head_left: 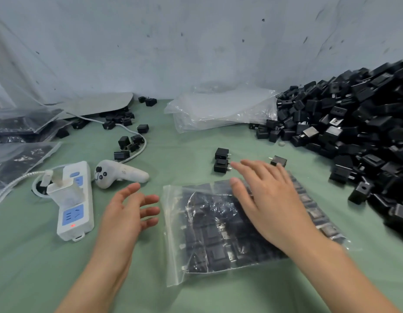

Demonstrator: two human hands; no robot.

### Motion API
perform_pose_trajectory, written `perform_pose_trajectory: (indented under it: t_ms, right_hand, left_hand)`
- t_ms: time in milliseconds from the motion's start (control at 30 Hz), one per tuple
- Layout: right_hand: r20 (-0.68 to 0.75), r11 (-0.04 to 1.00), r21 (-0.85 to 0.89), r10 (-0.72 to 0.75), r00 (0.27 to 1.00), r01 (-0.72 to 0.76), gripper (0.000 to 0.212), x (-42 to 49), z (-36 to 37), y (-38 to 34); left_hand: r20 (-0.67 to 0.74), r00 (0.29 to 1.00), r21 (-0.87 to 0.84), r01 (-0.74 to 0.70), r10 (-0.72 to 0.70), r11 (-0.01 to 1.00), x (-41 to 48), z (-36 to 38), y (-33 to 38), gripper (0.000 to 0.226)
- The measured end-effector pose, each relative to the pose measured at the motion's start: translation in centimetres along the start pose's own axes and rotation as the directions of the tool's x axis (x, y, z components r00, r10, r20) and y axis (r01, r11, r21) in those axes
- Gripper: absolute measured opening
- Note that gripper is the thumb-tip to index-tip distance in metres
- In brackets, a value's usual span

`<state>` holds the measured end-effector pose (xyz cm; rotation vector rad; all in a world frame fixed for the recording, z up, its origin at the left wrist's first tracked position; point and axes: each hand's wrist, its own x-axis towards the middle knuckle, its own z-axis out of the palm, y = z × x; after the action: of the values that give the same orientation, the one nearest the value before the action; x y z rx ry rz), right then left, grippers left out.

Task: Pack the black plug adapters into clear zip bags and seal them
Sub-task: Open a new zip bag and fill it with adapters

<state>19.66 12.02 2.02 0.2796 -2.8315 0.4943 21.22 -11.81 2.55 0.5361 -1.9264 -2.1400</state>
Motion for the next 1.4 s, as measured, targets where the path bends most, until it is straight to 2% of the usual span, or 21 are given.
perform_pose_trajectory:
  t_ms: [67,100,200,267,300,367,433,500,600,667,767,867,1100,1267,1400]
  right_hand:
    - [0.148,0.999,-0.051,0.014,0.989,-0.007,0.060,0.0,0.5,0.0]
    - [0.179,0.998,-0.059,0.016,0.984,-0.005,0.062,0.1,0.6,0.1]
    - [0.129,1.000,0.011,0.013,0.992,-0.015,0.067,0.3,0.1,0.3]
    - [0.064,0.997,0.060,0.041,0.997,-0.045,0.066,0.6,-0.7,1.0]
    - [0.039,0.995,0.071,0.065,0.997,-0.067,0.064,0.7,-1.0,1.6]
    - [0.019,0.988,0.074,0.136,0.991,-0.137,0.059,0.7,-1.8,3.3]
    - [0.014,0.978,0.066,0.197,0.980,-0.198,0.055,0.7,-2.2,4.6]
    - [-0.011,0.967,0.072,0.246,0.969,-0.245,0.055,0.4,-2.8,6.1]
    - [-0.051,0.955,0.097,0.287,0.957,-0.281,0.054,0.1,-3.5,8.0]
    - [-0.070,0.948,0.085,0.311,0.948,-0.305,0.052,0.0,-3.8,9.4]
    - [-0.094,0.929,0.043,0.370,0.924,-0.368,0.044,-0.4,-4.1,11.3]
    - [-0.120,0.902,0.012,0.429,0.895,-0.431,0.040,-0.8,-4.5,12.7]
    - [-0.016,0.883,-0.128,0.454,0.891,-0.452,0.045,-1.8,-4.1,14.1]
    - [-0.097,0.888,-0.100,0.440,0.893,-0.449,0.047,-1.9,-4.0,14.2]
    - [-0.162,0.879,-0.044,0.463,0.871,-0.475,0.049,-1.9,-3.7,14.5]
  left_hand:
    - [-0.003,0.991,0.145,-0.130,0.132,0.981,-0.5,0.6,0.2,0.023]
    - [0.012,0.977,0.218,-0.210,0.213,0.953,-0.8,0.9,0.4,0.023]
    - [0.121,0.898,0.393,-0.435,0.424,0.810,-0.7,2.8,1.9,0.023]
    - [0.259,0.856,0.532,-0.514,0.448,0.673,0.7,5.4,3.0,0.030]
    - [0.336,0.849,0.612,-0.526,0.409,0.590,1.8,7.3,3.5,0.036]
    - [0.432,0.871,0.756,-0.491,0.234,0.434,4.0,11.9,3.8,0.053]
    - [0.427,0.904,0.858,-0.406,0.001,0.314,6.1,15.4,3.6,0.070]
    - [0.385,0.906,0.910,-0.341,-0.174,0.236,7.7,18.3,2.7,0.083]
    - [0.354,0.905,0.928,-0.309,-0.237,0.208,8.8,21.0,2.2,0.090]
    - [0.398,0.880,0.915,-0.358,-0.259,0.187,8.3,22.9,2.1,0.092]
    - [0.495,0.819,0.865,-0.498,-0.290,0.071,7.2,25.3,1.4,0.099]
    - [0.507,0.791,0.833,-0.551,-0.341,-0.040,5.8,26.7,1.1,0.104]
    - [0.624,0.717,0.754,-0.657,-0.310,0.000,4.5,28.8,1.1,0.053]
    - [0.629,0.741,0.763,-0.646,-0.235,0.002,4.8,29.1,0.6,0.041]
    - [0.602,0.783,0.798,-0.598,-0.155,0.080,5.7,28.6,-0.1,0.033]
